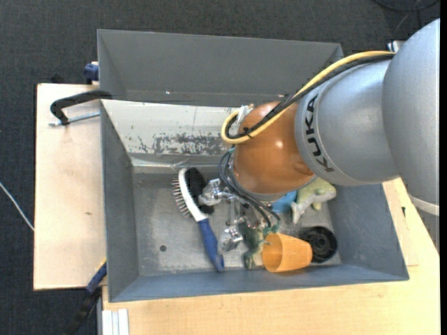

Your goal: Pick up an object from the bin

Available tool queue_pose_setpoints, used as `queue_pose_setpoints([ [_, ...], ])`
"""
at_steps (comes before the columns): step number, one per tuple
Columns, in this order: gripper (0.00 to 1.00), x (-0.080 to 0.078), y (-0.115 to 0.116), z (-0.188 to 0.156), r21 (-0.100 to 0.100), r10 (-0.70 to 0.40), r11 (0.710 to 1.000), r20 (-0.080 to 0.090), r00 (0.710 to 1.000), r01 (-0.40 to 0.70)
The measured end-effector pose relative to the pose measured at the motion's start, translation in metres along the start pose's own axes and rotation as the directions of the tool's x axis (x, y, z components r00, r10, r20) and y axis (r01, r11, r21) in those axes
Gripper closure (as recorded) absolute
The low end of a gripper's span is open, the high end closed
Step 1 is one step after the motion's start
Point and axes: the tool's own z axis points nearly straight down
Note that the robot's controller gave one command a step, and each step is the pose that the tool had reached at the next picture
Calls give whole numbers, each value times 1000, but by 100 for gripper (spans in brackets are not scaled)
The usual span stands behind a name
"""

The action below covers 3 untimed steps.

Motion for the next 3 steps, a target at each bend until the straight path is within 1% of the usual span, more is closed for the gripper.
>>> queue_pose_setpoints([
  [1,0,-32,79,-2,-3,-125,992,-2,992,125],
  [2,0,0,15,-26,-6,-470,883,-14,883,470],
  [3,0,-28,53,31,-8,-712,702,-11,702,712],
])
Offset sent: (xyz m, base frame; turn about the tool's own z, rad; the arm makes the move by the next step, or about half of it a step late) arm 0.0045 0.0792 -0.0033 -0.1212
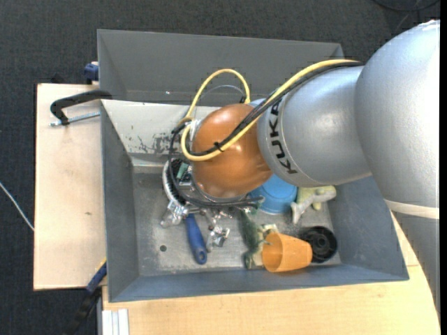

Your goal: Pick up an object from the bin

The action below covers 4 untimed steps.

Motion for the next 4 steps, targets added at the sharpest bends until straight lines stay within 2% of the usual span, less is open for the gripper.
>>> queue_pose_setpoints([
  [1,0,2,35,1,-4,-309,951,0,951,309],
  [2,100,2,33,-2,-1,-307,952,-1,952,307],
  [4,100,-4,30,-106,0,-302,953,4,953,302],
])
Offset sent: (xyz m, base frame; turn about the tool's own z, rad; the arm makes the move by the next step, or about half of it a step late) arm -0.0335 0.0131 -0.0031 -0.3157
